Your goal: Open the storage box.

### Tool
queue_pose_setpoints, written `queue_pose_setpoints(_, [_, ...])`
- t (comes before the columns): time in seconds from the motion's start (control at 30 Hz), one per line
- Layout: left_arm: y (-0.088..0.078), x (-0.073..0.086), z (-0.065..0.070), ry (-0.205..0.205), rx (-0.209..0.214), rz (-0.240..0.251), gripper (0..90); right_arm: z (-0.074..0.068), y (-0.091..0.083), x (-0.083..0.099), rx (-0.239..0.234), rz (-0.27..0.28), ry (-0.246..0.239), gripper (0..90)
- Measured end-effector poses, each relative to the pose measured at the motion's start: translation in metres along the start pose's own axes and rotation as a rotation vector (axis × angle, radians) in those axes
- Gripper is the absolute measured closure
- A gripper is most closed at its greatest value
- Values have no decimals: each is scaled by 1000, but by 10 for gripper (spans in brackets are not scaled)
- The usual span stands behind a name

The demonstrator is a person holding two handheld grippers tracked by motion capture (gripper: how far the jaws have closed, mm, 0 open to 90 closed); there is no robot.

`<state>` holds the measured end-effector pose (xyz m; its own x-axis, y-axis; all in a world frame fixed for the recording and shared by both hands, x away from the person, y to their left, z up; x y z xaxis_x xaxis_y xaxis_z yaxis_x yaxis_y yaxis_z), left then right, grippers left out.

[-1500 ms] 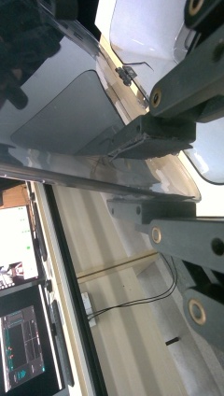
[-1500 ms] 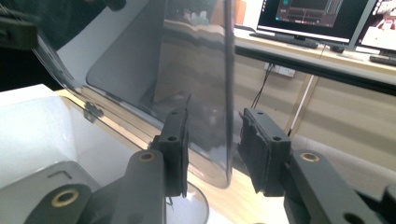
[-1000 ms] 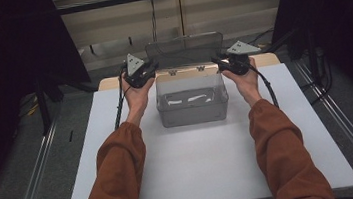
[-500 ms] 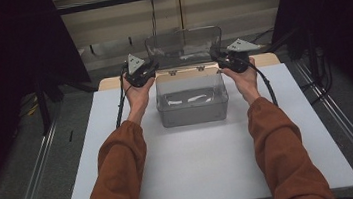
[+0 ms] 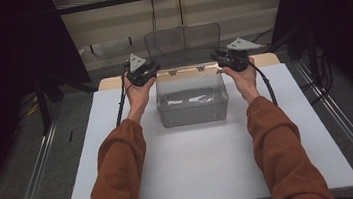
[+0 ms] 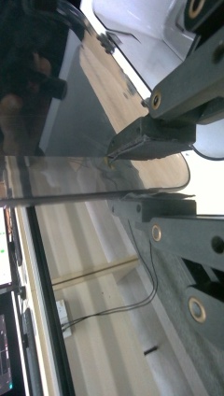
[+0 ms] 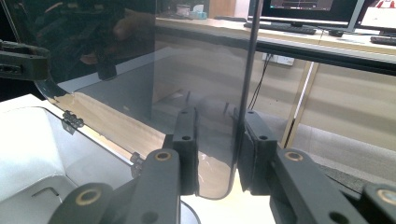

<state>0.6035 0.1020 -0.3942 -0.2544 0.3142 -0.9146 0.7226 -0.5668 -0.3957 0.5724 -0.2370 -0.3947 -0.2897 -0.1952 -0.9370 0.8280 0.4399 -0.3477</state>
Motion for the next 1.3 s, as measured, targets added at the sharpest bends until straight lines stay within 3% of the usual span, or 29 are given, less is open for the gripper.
queue_pose_setpoints(0.03, [0, 0, 0, -18, 6, 3, 709, 0, 0, 0, 1, -5, -2, 703])
queue_pose_setpoints(0.23, [0, -1, -1, -7, 4, -3, 724, 1, 0, 1, -4, -10, 5, 682])
queue_pose_setpoints(0.57, [2, -1, -3, -54, 16, -4, 737, 3, 5, 8, -5, -23, 27, 676])
queue_pose_setpoints(0.8, [3, -3, -5, -70, 20, -29, 740, 4, 9, 11, -10, -28, 58, 706])
queue_pose_setpoints(1.13, [8, -2, -8, -136, 54, -79, 714, 6, 11, 10, -14, -54, 85, 729])
queue_pose_setpoints(1.17, [9, -2, -7, -158, 56, -77, 709, 7, 11, 9, -19, -60, 98, 731])
queue_pose_setpoints(1.23, [9, -2, -7, -152, 52, -100, 708, 7, 11, 9, -20, -58, 103, 731])
queue_pose_setpoints(1.27, [10, -3, -6, -180, 50, -96, 705, 8, 12, 8, -24, -67, 129, 734])
queue_pose_setpoints(1.3, [10, -3, -6, -165, 38, -105, 703, 8, 12, 8, -30, -64, 142, 735])
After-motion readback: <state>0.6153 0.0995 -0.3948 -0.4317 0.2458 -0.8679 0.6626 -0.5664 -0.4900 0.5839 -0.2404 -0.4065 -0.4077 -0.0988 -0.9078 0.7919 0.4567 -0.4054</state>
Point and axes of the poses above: each handheld gripper's, and its own axes: y roughly forward along the jaws, x roughly out of its underside, z roughly to its right, the point moved 1 cm from there along y, roughly forward along the jaws, and after that the axes turned 9 degrees about -z, right-handed, at the moved point
